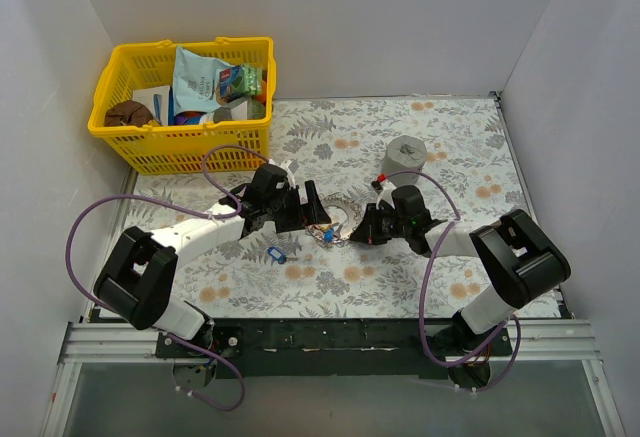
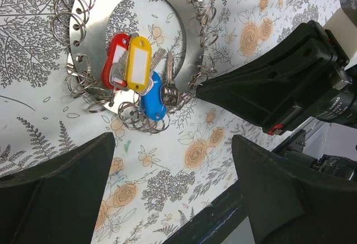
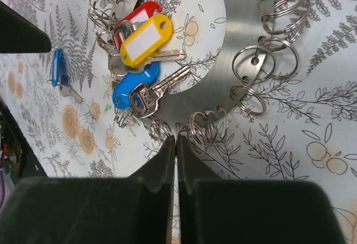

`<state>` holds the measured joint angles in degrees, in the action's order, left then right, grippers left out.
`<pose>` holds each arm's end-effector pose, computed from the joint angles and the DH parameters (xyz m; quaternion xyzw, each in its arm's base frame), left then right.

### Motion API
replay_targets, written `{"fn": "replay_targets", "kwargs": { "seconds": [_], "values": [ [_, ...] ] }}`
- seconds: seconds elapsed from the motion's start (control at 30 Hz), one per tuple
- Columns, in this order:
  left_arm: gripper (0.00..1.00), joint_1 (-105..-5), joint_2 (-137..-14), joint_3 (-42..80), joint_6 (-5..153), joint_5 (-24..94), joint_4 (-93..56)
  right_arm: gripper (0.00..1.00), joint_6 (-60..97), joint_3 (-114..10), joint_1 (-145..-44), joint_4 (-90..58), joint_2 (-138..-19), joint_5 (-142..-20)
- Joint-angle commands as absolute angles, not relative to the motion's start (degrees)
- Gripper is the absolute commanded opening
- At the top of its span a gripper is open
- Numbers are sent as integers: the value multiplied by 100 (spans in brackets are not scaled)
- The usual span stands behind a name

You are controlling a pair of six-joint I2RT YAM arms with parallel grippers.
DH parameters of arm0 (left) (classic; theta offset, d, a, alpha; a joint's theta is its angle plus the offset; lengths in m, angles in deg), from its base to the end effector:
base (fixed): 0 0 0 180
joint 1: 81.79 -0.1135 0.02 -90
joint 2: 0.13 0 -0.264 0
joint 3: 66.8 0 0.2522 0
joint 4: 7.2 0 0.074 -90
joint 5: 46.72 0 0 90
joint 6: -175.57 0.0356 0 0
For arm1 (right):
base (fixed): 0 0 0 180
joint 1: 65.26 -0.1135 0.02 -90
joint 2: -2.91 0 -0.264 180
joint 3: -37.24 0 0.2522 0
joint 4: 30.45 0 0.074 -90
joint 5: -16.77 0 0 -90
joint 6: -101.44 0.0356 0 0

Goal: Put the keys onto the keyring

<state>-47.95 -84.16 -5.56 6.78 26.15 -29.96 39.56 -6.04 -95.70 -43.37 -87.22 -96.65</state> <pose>0.2439 -0.1762 0.2013 -0.2979 0.8674 -0.3877 0.0927 0.2356 0.1549 0.1340 -0.1129 0.8622 0.3813 0.3138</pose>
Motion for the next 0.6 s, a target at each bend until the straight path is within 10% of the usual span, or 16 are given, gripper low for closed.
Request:
{"fn": "replay_targets", "kwargs": {
  "seconds": [0.0, 0.57],
  "values": [
    [86, -4831, -8073, -506, 831, 2719, -3028, 1, 3764, -789, -9550, -4253, -8674, -9512],
    [84, -4831, -6843, -523, 1534, 2299, -2300, 1, 1543, -1712, -9550, -2785, -6680, -10055]
  ]
}}
